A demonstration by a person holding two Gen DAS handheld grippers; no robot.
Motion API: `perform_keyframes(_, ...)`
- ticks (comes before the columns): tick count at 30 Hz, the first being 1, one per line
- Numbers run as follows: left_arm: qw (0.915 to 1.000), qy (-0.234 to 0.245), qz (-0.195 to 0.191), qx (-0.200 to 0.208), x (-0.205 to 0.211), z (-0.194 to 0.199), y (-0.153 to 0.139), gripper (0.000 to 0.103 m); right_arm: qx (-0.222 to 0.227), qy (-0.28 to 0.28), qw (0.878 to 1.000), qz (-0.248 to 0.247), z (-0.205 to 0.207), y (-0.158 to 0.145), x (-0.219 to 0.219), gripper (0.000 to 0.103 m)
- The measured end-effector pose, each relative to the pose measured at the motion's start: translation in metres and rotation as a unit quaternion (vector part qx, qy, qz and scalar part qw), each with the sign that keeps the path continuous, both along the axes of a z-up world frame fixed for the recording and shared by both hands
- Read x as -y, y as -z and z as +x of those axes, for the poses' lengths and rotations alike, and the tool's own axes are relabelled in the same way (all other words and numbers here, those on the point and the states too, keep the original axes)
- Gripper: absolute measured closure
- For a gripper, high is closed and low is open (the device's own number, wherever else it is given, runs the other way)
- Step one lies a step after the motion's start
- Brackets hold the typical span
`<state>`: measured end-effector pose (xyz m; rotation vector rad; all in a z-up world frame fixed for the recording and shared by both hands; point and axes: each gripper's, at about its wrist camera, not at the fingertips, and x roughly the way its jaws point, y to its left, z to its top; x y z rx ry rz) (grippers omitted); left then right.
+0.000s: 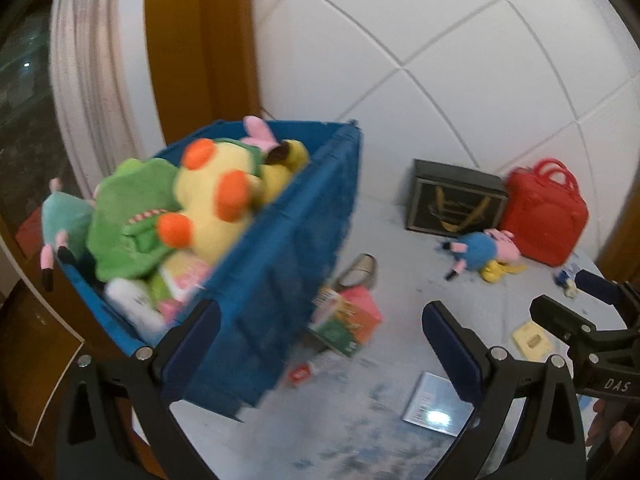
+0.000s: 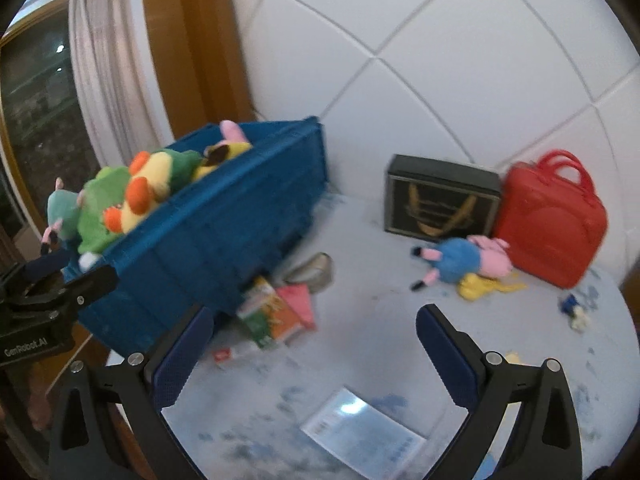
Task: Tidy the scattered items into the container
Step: 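Withdraw both grippers from the crate and move toward the medicine boxes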
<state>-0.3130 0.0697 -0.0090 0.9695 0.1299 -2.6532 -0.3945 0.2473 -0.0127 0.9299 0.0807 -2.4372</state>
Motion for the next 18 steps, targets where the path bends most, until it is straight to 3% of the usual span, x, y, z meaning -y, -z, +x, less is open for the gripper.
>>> perform_keyframes(8,0.9988,0.036,-0.002,0.032,-0.042,-0.018,0.029,0.001,0.033,0.041,0.999,-0.007,-0.011,0.029,-0.071,0.000)
perform_keyframes(18,0.9918,0.072,0.023,0.103,-0.043,-0.062,0.109,0.001,0.097,0.099,0.990,0.015,-0.037,0.090,-0.101,0.000)
